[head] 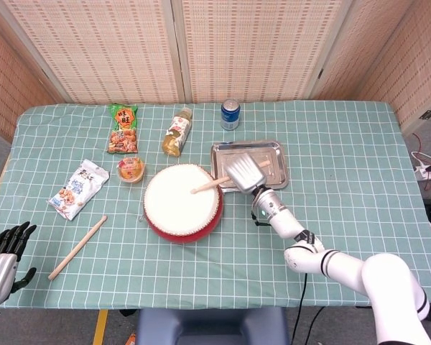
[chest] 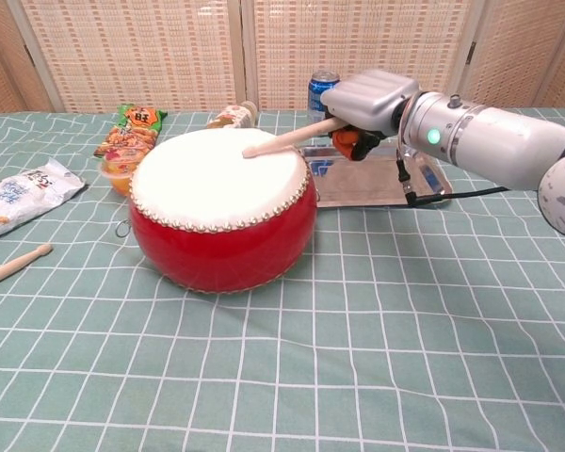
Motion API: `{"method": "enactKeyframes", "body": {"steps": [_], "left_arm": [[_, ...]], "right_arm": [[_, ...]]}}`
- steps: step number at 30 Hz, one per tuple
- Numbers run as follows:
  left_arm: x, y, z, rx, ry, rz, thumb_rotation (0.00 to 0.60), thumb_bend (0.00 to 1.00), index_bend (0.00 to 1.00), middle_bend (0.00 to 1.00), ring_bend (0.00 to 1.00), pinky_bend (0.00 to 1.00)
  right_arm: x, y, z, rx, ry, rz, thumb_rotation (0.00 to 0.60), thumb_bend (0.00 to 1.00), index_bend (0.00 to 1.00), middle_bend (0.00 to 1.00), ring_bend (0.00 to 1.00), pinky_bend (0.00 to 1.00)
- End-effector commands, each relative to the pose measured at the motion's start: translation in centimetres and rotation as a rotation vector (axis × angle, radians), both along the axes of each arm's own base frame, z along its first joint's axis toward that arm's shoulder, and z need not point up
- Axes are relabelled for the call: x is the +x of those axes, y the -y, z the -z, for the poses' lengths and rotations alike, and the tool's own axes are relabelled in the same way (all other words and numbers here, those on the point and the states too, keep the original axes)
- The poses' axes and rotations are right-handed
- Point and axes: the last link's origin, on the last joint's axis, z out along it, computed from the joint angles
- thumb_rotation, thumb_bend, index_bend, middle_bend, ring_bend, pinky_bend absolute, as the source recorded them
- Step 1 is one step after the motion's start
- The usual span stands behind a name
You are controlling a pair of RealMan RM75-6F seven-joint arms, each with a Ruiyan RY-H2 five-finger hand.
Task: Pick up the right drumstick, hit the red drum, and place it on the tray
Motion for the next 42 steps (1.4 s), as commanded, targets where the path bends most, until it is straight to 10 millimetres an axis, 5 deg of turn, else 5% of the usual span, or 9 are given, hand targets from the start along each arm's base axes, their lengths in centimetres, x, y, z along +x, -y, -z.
{"method": "enactKeyframes", "body": {"steps": [1,10,26,29,37,42], "left_arm": [[0.0,0.0,0.0,0.0,0.0,0.0,0.6,0.26,0.0,0.0,0.0,0.03],[0.1,-0.1,0.0,0.0,0.001,0.011,0.6,0.26,0.0,0.0,0.0,0.03],[0.0,0.0,0.0,-0.002,0.005,0.005,0.6,0.26,0.0,0.0,0.0,0.03],[0.0,0.0,0.0,0.001,0.005,0.005,0.6,0.26,0.0,0.0,0.0,0.03],[0.1,-0.1,0.0,0.0,0.004,0.012,0.6,0.26,0.0,0.0,0.0,0.03],[0.1,-0.1,0.0,-0.001,0.003,0.015,0.6,0.26,0.0,0.0,0.0,0.03]], "right_arm": [[0.9,-0.2,-0.5,-0.034,0.184,0.026,0.6,0.69,1.0,1.0,1.0,1.0],[1.4,0.2,-2.4,0.015,0.64,0.179,0.6,0.69,1.0,1.0,1.0,1.0],[0.0,-0.4,1.0,-0.028,-0.019,-0.059,0.6,0.67,1.0,1.0,1.0,1.0],[0.4,-0.5,0.5,-0.052,0.064,-0.045,0.6,0.67,1.0,1.0,1.0,1.0],[1.4,-0.6,-1.4,0.006,0.679,0.145,0.6,0.65,1.0,1.0,1.0,1.0],[0.5,-0.5,-1.0,0.033,0.541,0.15,0.6,0.65,1.0,1.0,1.0,1.0]]}}
